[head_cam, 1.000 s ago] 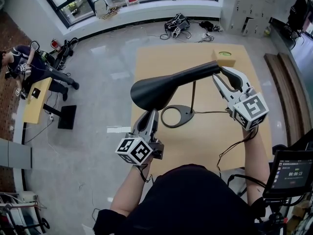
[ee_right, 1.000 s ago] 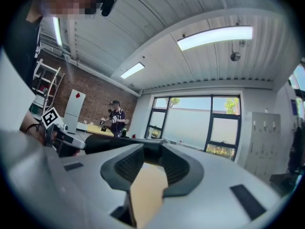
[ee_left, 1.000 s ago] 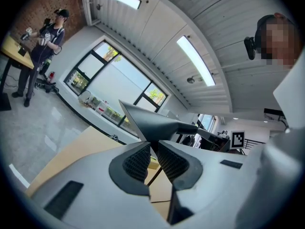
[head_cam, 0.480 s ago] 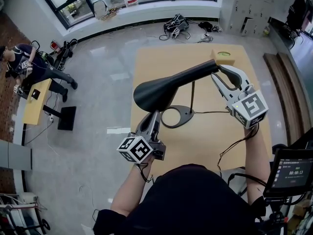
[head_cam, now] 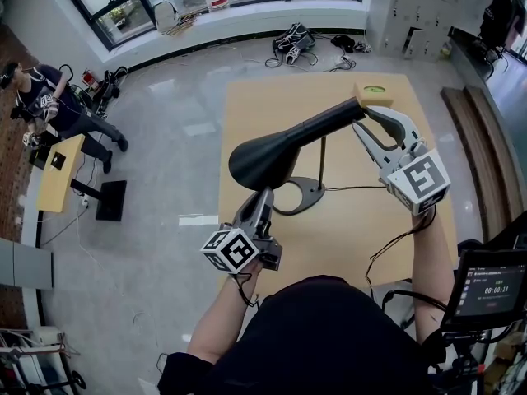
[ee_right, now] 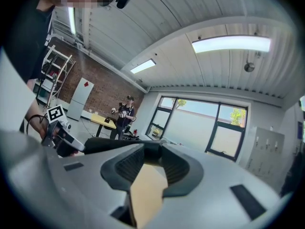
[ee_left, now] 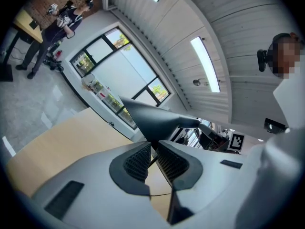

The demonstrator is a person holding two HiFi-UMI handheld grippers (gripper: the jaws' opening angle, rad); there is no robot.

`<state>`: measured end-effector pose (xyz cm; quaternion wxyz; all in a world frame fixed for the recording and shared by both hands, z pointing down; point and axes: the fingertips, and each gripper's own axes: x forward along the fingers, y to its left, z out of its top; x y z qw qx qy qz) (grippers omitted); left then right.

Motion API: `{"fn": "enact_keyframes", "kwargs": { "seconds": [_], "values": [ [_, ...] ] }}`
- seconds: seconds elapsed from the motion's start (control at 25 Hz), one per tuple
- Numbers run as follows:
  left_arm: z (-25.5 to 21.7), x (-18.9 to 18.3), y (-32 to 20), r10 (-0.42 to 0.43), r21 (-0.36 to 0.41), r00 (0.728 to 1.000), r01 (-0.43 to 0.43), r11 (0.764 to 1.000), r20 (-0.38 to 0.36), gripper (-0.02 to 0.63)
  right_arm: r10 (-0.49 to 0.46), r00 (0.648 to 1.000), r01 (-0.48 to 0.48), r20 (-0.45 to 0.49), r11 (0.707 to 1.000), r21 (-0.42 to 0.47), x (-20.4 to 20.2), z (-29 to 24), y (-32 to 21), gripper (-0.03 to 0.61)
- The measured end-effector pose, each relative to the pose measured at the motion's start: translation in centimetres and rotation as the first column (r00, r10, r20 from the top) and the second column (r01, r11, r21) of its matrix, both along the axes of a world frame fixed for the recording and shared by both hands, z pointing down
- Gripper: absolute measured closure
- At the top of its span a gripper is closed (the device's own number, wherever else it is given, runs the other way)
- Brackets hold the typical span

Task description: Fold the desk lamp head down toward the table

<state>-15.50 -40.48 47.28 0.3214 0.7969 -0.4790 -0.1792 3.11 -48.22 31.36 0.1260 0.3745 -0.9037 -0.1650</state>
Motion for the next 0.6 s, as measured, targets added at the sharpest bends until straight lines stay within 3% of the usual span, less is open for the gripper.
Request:
{"fn": "enact_keyframes", "kwargs": {
  "seconds": [0.6],
  "values": [
    [0.78,1.04,-0.14,0.031,-0.021,0.999,-0.031,0.999,-0.023,0.569,-0.013,0.998,0.015,-0.054,0.999,0.039,-0.1,-0.36,0.07,0.457]
  ]
}}
